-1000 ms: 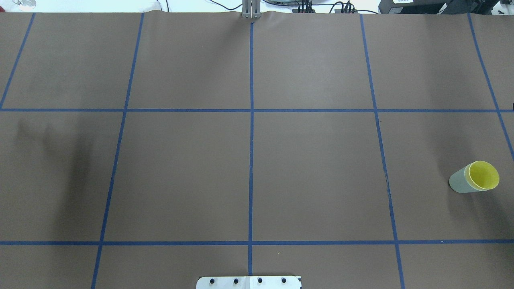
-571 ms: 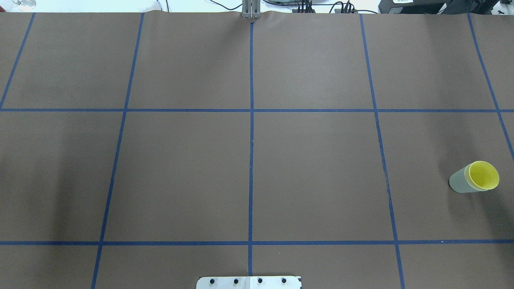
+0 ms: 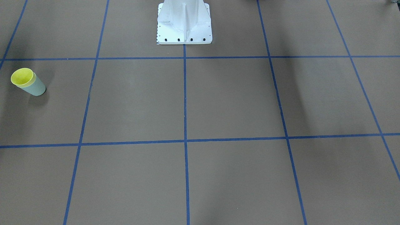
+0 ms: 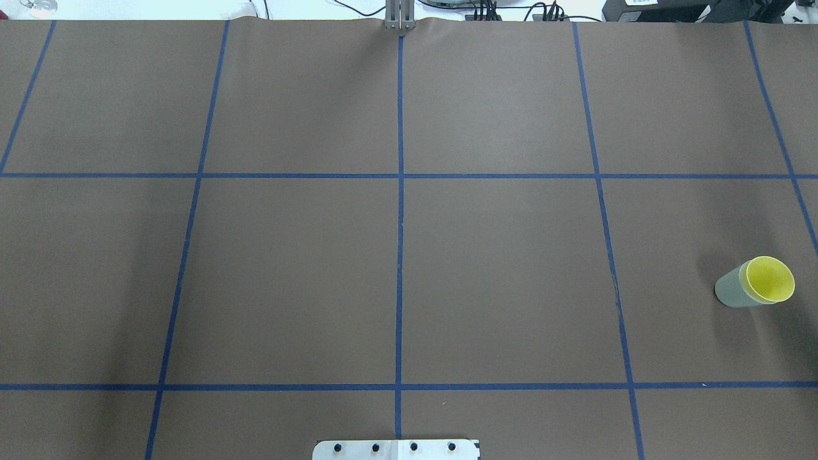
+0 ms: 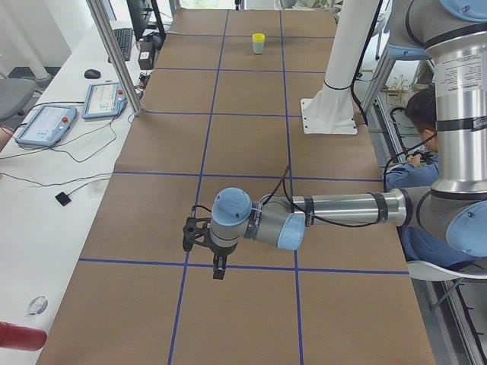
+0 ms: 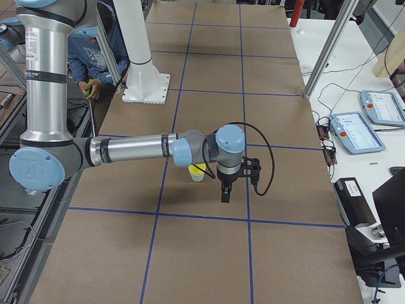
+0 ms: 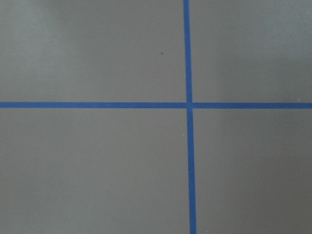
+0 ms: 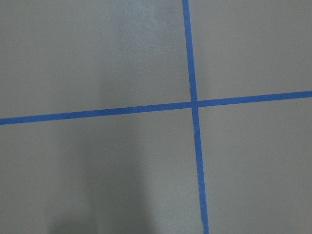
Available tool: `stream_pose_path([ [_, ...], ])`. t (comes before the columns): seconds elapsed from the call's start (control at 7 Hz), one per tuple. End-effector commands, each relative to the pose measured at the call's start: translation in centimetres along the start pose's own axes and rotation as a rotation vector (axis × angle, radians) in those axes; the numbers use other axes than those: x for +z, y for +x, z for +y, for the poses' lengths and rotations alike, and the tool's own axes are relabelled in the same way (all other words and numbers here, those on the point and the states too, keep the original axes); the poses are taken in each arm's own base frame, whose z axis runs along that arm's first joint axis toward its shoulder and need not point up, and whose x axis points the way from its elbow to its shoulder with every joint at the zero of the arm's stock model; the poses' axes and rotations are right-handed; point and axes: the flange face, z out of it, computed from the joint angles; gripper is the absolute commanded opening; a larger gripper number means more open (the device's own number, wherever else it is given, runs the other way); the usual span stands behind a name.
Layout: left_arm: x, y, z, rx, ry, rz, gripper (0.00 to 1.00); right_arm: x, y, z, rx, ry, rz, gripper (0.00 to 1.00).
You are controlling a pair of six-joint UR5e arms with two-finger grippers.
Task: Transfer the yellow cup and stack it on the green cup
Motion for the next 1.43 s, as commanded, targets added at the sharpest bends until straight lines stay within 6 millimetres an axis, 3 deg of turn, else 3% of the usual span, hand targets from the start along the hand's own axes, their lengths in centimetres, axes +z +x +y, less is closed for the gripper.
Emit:
stream_pose_path([
  [0.0,-0.8,0.1,4.1,0.044,-0.048,0.000,1.00,-0.1,1.5,0.8,0.004,-0.003,-0.008,1.00],
  [0.14,-1.5,0.4,7.0,0.034,-0.049,0.020,1.00,-0.1,1.3,0.8,0.001,-0.001,-0.009,1.00],
  [0.57,-4.0,2.6,9.7,0.057,-0.024,0.028,1.00,-0.2,1.3,0.8,-0.002,0.005,-0.007,1.00],
  [0.71,-4.2,2.8,9.6,0.057,-0.016,0.028,1.00,0.4,2.1,1.8,0.008,-0.007,-0.004,1.00],
  [1.29,-3.4,2.3,9.5,0.041,-0.029,0.028,1.00,-0.2,1.6,2.6,-0.001,0.000,-0.015,1.00],
])
